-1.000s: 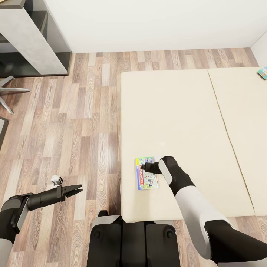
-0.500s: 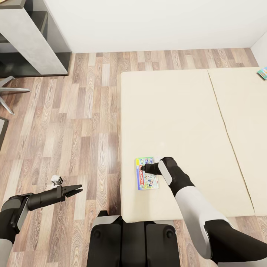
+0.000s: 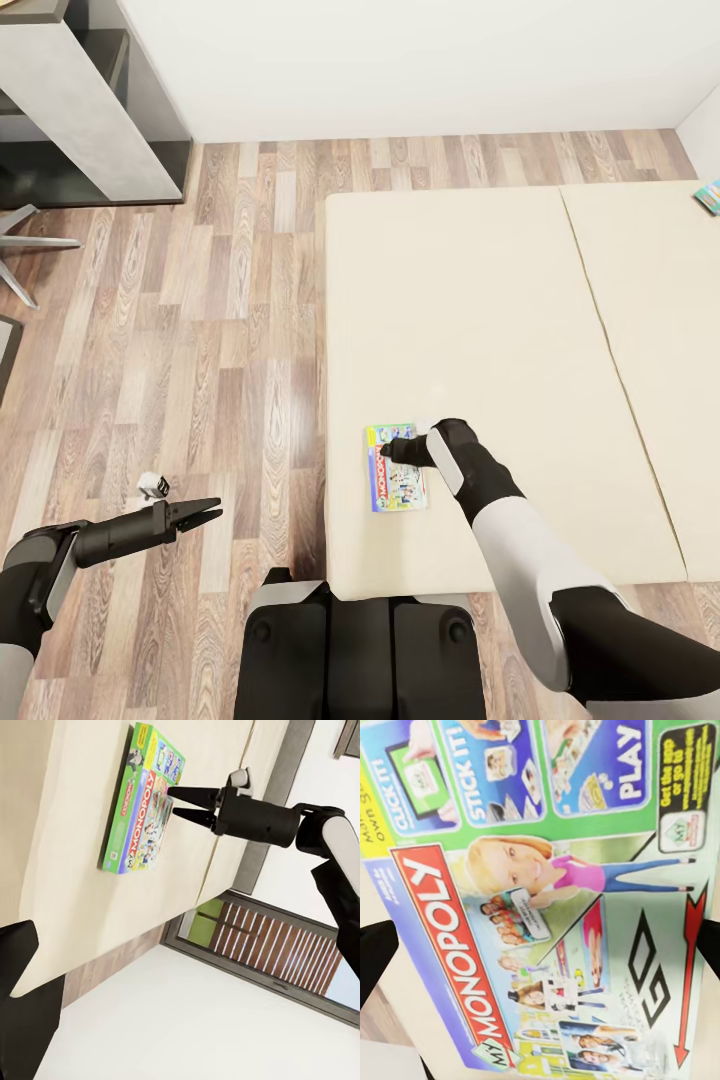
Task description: Put all the toys in the child's room - the three board games (two on the bed and one on the table), the two jigsaw puzzles on the table, and the tennis ball on the table - inside the toy box on the table in the child's room.
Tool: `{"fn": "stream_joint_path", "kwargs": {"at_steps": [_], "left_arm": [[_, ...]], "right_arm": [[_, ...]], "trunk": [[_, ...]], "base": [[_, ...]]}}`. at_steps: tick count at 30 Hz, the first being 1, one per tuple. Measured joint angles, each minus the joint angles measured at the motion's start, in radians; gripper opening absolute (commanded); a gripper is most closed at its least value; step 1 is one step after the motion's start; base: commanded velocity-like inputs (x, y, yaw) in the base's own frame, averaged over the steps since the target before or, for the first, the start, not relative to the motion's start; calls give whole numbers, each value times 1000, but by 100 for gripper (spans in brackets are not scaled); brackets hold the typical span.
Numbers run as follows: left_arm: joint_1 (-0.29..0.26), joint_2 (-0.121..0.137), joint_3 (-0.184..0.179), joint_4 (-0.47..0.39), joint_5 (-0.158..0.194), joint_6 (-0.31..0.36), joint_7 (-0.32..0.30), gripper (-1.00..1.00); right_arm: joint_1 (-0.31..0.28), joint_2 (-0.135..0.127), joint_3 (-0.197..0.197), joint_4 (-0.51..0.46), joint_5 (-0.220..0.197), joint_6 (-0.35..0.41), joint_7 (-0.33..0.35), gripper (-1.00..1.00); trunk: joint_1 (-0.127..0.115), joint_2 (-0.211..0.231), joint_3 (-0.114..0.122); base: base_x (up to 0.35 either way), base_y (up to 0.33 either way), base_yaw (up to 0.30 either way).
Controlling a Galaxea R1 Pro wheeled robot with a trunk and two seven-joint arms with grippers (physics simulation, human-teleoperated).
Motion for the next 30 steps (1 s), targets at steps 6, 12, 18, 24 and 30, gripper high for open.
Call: {"fn": "stream_joint_path", "kwargs": {"at_steps": [6,12,18,24,30], "left_arm": [[0,0,0,0,0,0,0,100],[0,0,0,0,0,0,0,100],[0,0,0,0,0,0,1,100],[0,0,0,0,0,0,1,100],[0,0,0,0,0,0,0,100]], "right_arm": [[-3,0,0,-5,1,4,0,100],[-4,0,0,-8,2,26,-1,100],[-5,0,0,-9,2,38,-2,100],[-7,0,0,-9,2,43,-2,100],[-20,0,0,-9,2,46,-3,100]], "trunk": [[0,0,0],[0,0,0],[0,0,0],[0,0,0],[0,0,0]], "base": [[0,0,0],[0,0,0],[0,0,0],[0,0,0],[0,0,0]]}}
